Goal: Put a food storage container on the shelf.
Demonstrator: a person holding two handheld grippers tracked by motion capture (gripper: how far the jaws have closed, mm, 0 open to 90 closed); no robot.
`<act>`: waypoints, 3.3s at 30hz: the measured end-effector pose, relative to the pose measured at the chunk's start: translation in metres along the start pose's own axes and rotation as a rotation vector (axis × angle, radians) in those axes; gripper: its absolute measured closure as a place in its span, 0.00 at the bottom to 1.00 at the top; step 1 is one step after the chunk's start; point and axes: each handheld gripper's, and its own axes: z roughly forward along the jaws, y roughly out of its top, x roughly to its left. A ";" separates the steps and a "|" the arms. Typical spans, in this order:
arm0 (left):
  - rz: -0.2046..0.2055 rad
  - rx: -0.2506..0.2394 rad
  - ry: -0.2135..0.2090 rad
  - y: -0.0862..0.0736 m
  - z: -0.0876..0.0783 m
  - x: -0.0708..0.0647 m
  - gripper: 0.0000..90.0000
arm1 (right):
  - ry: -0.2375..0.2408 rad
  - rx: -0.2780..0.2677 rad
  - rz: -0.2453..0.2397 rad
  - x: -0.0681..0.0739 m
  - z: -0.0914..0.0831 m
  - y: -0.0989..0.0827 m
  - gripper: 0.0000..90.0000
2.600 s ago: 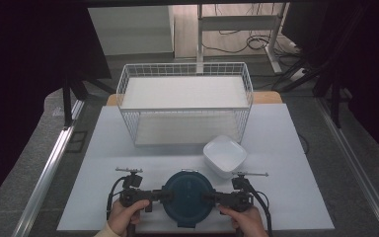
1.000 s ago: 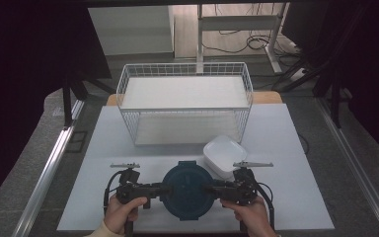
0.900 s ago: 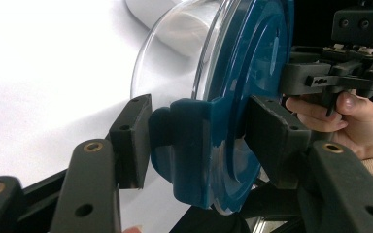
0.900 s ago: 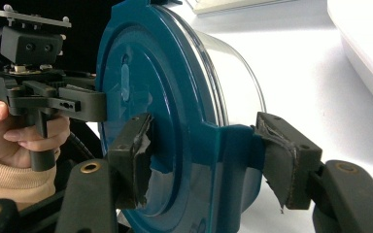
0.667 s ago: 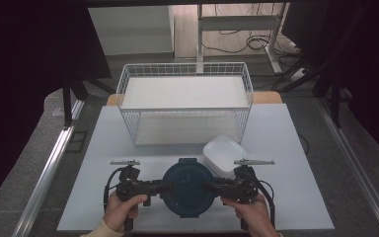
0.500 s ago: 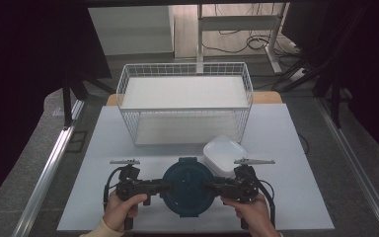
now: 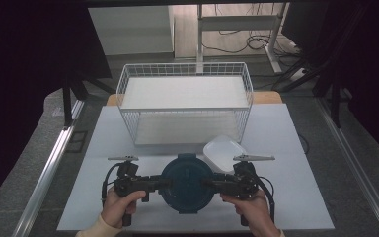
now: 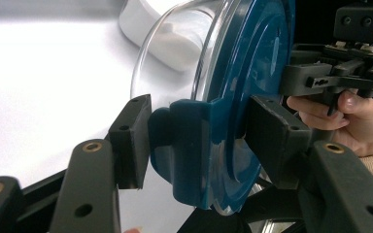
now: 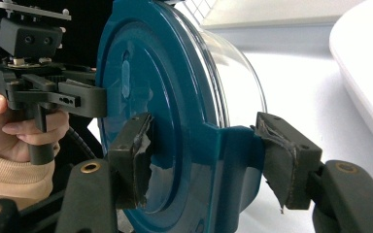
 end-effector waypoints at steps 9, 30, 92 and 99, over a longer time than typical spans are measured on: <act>0.040 -0.016 0.016 0.015 -0.009 -0.012 0.49 | 0.006 -0.010 -0.028 0.008 -0.006 0.014 0.44; 0.097 -0.080 0.028 0.059 -0.025 -0.030 0.49 | 0.007 -0.046 -0.128 0.022 -0.019 0.063 0.44; 0.130 -0.141 0.039 0.172 -0.055 -0.042 0.47 | 0.002 -0.058 -0.208 0.038 -0.023 0.185 0.45; 0.119 -0.150 0.030 0.189 -0.058 -0.042 0.48 | 0.009 -0.050 -0.204 0.036 -0.024 0.203 0.45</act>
